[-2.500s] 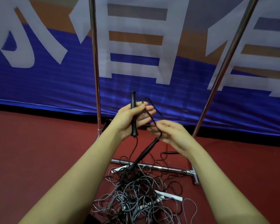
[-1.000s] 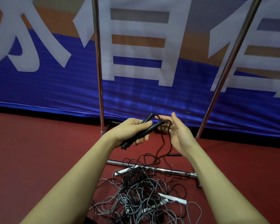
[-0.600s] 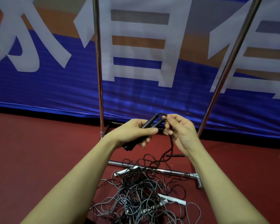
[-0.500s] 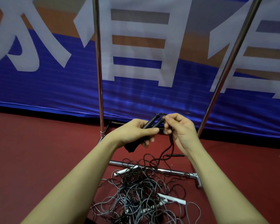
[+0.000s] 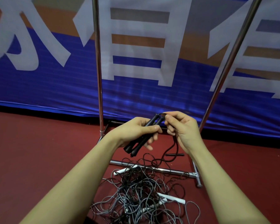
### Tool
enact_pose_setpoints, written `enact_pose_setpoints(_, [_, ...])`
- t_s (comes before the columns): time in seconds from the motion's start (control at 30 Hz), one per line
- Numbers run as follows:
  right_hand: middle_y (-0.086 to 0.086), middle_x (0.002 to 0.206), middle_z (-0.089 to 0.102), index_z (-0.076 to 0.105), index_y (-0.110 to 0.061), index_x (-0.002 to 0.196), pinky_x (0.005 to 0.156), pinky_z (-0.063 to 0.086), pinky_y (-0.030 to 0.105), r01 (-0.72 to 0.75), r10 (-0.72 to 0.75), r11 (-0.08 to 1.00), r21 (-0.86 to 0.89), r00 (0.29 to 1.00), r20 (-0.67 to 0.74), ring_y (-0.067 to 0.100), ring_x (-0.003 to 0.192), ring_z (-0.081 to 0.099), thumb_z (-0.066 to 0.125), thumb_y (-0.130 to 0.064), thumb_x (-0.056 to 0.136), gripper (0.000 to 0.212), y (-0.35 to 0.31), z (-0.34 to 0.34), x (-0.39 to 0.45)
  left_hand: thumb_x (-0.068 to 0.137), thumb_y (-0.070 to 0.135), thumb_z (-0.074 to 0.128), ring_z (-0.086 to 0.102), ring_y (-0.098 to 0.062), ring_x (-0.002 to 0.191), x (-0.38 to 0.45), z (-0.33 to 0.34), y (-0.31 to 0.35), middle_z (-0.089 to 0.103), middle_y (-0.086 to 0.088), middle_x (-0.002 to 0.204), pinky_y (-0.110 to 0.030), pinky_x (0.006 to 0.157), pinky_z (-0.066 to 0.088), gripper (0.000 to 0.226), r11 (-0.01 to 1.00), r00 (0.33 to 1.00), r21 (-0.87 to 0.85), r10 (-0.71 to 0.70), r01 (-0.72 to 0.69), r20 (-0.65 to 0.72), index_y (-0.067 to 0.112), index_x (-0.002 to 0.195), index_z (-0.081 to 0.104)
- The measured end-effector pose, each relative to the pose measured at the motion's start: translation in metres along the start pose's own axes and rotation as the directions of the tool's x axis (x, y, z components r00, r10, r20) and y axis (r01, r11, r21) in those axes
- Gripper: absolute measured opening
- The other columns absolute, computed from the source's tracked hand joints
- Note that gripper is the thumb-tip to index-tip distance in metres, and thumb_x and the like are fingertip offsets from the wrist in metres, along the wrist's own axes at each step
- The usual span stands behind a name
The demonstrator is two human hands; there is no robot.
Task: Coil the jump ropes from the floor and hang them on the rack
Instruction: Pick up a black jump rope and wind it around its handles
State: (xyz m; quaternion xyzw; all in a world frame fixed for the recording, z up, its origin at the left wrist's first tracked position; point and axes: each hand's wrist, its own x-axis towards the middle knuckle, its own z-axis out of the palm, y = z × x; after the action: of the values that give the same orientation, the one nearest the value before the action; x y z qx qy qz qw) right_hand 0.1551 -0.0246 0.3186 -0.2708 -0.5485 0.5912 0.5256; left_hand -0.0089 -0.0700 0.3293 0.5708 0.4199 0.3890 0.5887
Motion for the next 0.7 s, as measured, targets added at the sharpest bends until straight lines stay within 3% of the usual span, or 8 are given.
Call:
enact_pose_setpoints(0.1, [0.003, 0.058, 0.058, 0.065, -0.002, 0.084, 0.042, 0.031, 0.018, -0.007, 0.007, 1.000, -0.009, 1.000, -0.008, 0.009, 0.044, 0.041, 0.056, 0.004, 0.086, 0.011, -0.001, 0.001, 0.000, 0.097, 0.011, 0.048, 0.050, -0.009, 0.052, 0.000, 0.002, 0.001, 0.057, -0.002, 0.066, -0.026, 0.049, 0.053, 0.012, 0.999, 1.000, -0.045, -0.008, 0.009, 0.016, 0.008, 0.096, 0.059])
enact_pose_setpoints(0.17, [0.002, 0.058, 0.059, 0.066, -0.001, 0.086, 0.043, 0.032, 0.019, -0.012, 0.012, 1.000, -0.021, 1.000, -0.005, 0.009, 0.044, 0.043, 0.057, 0.003, 0.086, 0.010, -0.001, 0.001, 0.000, 0.098, 0.020, 0.046, 0.040, -0.007, 0.047, 0.002, 0.003, 0.001, 0.048, 0.002, 0.061, -0.020, 0.042, 0.041, 0.016, 0.999, 0.999, -0.039, -0.031, 0.030, -0.011, 0.011, 0.091, 0.057])
enact_pose_setpoints(0.27, [0.001, 0.060, 0.060, 0.064, -0.001, 0.094, 0.045, 0.036, 0.020, -0.033, 0.034, 0.998, -0.062, 0.999, 0.017, 0.011, 0.047, 0.046, 0.056, 0.000, 0.088, 0.010, 0.000, 0.002, 0.000, 0.100, 0.031, 0.043, 0.027, -0.005, 0.043, 0.006, 0.005, -0.001, 0.039, 0.006, 0.055, -0.015, 0.038, 0.023, 0.025, 1.000, 0.989, -0.001, -0.024, 0.024, -0.143, 0.015, 0.083, 0.052])
enact_pose_setpoints(0.37, [0.002, 0.063, 0.061, 0.062, -0.001, 0.098, 0.045, 0.039, 0.021, -0.072, 0.076, 0.995, -0.066, 0.996, 0.054, 0.011, 0.047, 0.048, 0.053, 0.001, 0.090, 0.012, 0.000, 0.000, 0.001, 0.100, 0.032, 0.043, 0.026, -0.004, 0.042, 0.009, 0.005, -0.002, 0.038, 0.007, 0.054, -0.015, 0.038, 0.020, 0.027, 0.999, 0.964, -0.022, 0.026, -0.033, -0.265, 0.015, 0.080, 0.050])
enact_pose_setpoints(0.7, [0.000, 0.057, 0.052, 0.064, 0.005, 0.097, 0.047, 0.037, 0.020, -0.167, 0.183, 0.982, -0.091, 0.960, 0.210, 0.009, 0.042, 0.038, 0.051, -0.007, 0.091, 0.018, -0.001, 0.007, -0.003, 0.091, 0.045, 0.056, 0.027, -0.007, 0.040, 0.017, 0.005, 0.004, 0.036, 0.004, 0.052, -0.020, 0.039, 0.021, 0.036, 0.968, 0.748, -0.152, 0.048, -0.197, -0.662, 0.014, 0.075, 0.049])
